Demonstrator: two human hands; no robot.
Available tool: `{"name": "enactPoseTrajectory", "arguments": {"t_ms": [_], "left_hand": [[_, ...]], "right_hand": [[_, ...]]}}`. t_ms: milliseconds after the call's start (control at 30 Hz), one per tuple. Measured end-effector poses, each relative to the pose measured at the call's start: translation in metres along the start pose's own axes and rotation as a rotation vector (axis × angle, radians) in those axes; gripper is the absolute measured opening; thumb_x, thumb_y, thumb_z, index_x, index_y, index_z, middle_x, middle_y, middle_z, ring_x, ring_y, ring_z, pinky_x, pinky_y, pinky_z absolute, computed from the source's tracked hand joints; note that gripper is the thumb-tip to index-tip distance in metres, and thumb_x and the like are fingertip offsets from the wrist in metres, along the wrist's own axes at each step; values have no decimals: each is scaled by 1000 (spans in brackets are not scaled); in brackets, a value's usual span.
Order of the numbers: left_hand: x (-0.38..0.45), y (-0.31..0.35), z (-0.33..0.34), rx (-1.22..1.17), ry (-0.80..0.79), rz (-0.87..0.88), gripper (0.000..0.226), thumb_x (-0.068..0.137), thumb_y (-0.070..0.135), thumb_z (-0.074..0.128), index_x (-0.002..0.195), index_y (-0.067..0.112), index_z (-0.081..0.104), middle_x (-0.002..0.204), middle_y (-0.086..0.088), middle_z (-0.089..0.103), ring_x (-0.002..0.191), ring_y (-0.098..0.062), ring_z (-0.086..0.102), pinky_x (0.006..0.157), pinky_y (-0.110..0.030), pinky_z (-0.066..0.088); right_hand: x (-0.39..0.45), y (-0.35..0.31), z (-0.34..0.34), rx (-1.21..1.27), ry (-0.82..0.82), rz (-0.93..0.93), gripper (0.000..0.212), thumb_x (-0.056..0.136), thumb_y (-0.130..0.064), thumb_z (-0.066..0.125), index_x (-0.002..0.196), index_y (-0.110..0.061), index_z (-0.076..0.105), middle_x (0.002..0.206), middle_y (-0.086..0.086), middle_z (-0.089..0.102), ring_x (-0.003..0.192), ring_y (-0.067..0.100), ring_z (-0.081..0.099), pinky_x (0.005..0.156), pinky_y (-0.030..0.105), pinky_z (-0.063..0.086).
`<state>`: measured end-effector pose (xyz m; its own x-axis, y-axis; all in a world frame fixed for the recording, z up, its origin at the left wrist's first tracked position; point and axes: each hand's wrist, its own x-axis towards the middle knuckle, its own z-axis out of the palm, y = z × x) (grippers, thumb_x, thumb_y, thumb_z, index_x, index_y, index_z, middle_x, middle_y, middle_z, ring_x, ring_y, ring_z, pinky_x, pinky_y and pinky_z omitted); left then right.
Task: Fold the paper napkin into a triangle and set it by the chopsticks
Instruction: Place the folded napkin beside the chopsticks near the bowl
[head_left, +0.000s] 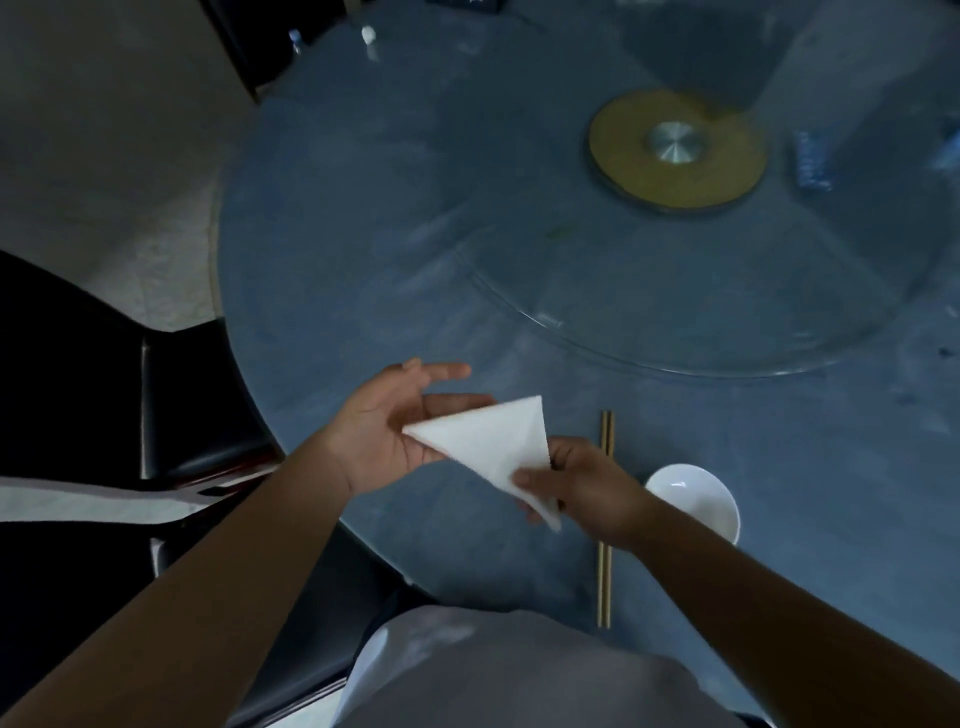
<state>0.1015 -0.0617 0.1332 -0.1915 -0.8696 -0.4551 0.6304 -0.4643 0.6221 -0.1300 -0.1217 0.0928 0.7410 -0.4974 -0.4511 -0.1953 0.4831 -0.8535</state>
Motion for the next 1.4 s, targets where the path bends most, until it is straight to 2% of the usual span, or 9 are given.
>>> {"name": "enactPoseTrajectory", "arguments": {"t_ms": [167, 400, 500, 633, 700, 800, 1033, 1200, 1400], "left_hand": [[-1, 1, 22, 472, -64, -240, 46, 76, 49, 64, 116, 26, 64, 99, -9, 68, 80, -24, 65, 69, -33, 52], [10, -29, 52, 787, -24, -190, 26, 83, 24, 69, 108, 20, 67, 104, -7, 73, 98, -26, 67, 83, -44, 52], [10, -42, 52, 647, 58, -52, 23, 82, 22, 69, 104, 22, 70, 100, -3, 75, 93, -20, 69, 72, -32, 55], [11, -63, 52, 372, 220, 120, 23, 73, 26, 72, 97, 26, 73, 97, -2, 75, 90, -19, 69, 69, -32, 55], [11, -74, 53, 263, 271, 185, 22, 74, 23, 71, 96, 24, 73, 96, -3, 75, 89, -20, 68, 72, -33, 55], [11, -86, 56, 213, 328, 303, 17, 78, 18, 68, 95, 18, 73, 90, -7, 74, 83, -21, 68, 69, -32, 53], [12, -92, 57, 76, 226, 264, 21, 83, 12, 64, 102, 5, 64, 85, -21, 62, 73, -33, 58, 53, -36, 46], [18, -78, 43, 34, 165, 88, 24, 77, 17, 64, 100, 12, 67, 94, -12, 68, 85, -26, 64, 73, -37, 50], [39, -63, 27, 268, 109, -143, 39, 77, 19, 63, 112, 2, 65, 92, -11, 69, 80, -21, 65, 65, -27, 52]], "right_hand": [[-13, -44, -23, -301, -217, 61, 6, 72, -13, 68, 68, -17, 70, 54, -2, 64, 48, 10, 58, 47, 21, 47], [-18, -70, -34, -609, -314, 128, 4, 71, -21, 67, 70, -17, 65, 60, -1, 58, 55, 12, 53, 51, 17, 43], [-19, -62, -43, -426, -188, 81, 17, 75, -31, 66, 90, -23, 67, 80, -3, 64, 73, 10, 59, 65, 23, 45], [-25, -24, -41, 82, 234, 1, 41, 82, -42, 61, 122, -32, 52, 125, -3, 58, 108, 15, 56, 89, 37, 39], [-36, -1, -23, 190, 229, 26, 68, 73, -53, 67, 132, -27, 46, 134, 0, 55, 117, 20, 55, 94, 41, 38], [-51, 19, 16, 111, 83, -7, 73, 66, -48, 72, 127, -13, 51, 111, 4, 63, 100, 19, 58, 80, 34, 41], [-48, 21, 42, 17, 401, -75, 7, 85, -9, 68, 85, -3, 67, 65, 5, 62, 58, 11, 54, 54, 18, 40], [-55, 31, 34, 5, 394, -19, 24, 83, -8, 68, 61, -17, 65, 53, 0, 57, 48, 6, 46, 50, 17, 36], [-69, 45, 23, -61, 363, 111, 22, 81, -19, 67, 61, -19, 61, 52, -4, 55, 44, 3, 43, 43, 15, 33]]}}
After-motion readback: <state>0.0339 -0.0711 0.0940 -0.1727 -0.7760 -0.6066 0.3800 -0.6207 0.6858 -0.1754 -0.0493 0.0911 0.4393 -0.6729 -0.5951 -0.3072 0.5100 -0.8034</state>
